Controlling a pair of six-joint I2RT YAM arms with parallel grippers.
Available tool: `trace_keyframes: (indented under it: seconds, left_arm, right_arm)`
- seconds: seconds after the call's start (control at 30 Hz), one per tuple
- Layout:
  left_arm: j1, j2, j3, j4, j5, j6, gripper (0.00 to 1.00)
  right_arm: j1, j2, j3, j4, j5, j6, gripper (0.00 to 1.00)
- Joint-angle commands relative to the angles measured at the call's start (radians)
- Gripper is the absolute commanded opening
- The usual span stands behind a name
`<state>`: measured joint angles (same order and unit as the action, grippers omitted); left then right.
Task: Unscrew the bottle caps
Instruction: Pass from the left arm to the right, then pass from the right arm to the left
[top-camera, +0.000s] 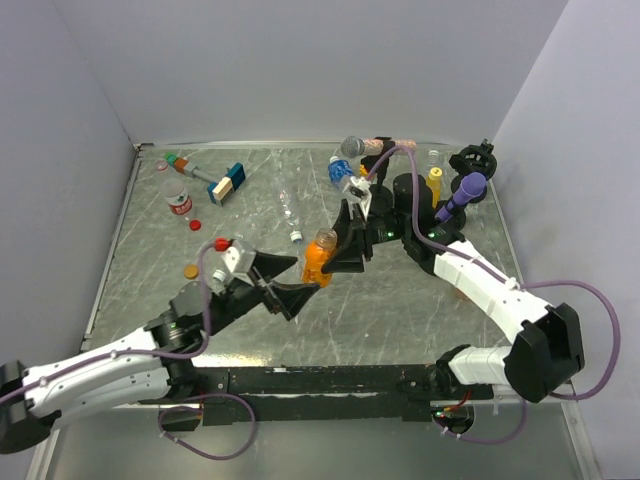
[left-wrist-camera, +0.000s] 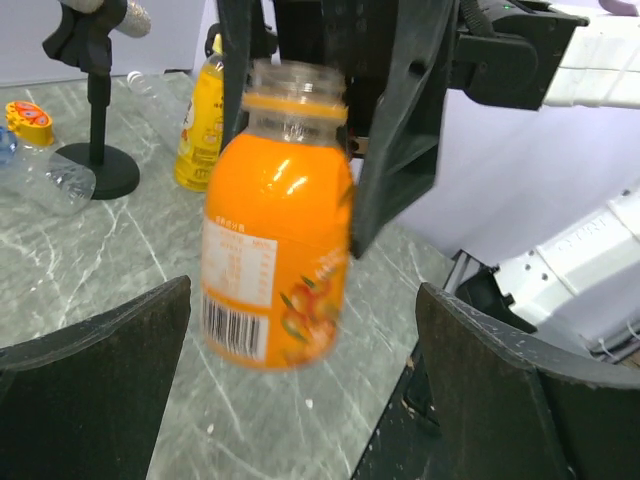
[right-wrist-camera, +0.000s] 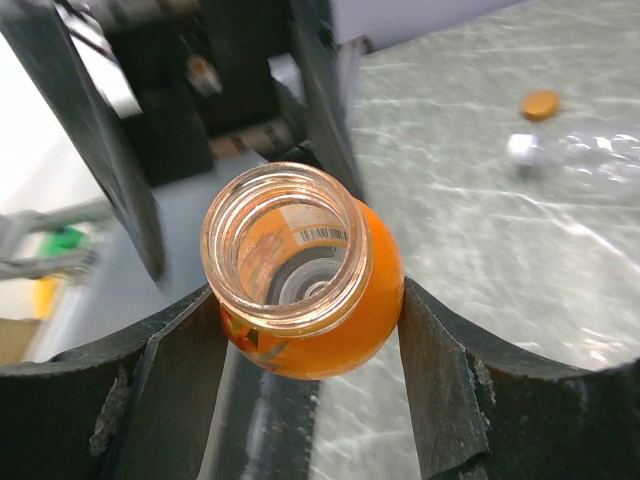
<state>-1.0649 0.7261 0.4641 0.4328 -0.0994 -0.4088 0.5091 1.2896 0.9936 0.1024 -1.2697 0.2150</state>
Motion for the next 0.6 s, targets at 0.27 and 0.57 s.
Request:
trace_keyframes:
  seconds: [0.27,0.57]
  left_arm:
    - [0.046,0.002,0.316,-0.414,0.110,-0.016,0.97]
    - [0.048,0.211,0.435,-0.402,0.253,0.059,0.98]
  right_arm:
    - [-0.006,-0.127,0.017,-0.573,0.115,-0.785,0.16]
    - [-0.007,-0.124,0.013,-0.625,0.106,-0.847,0.16]
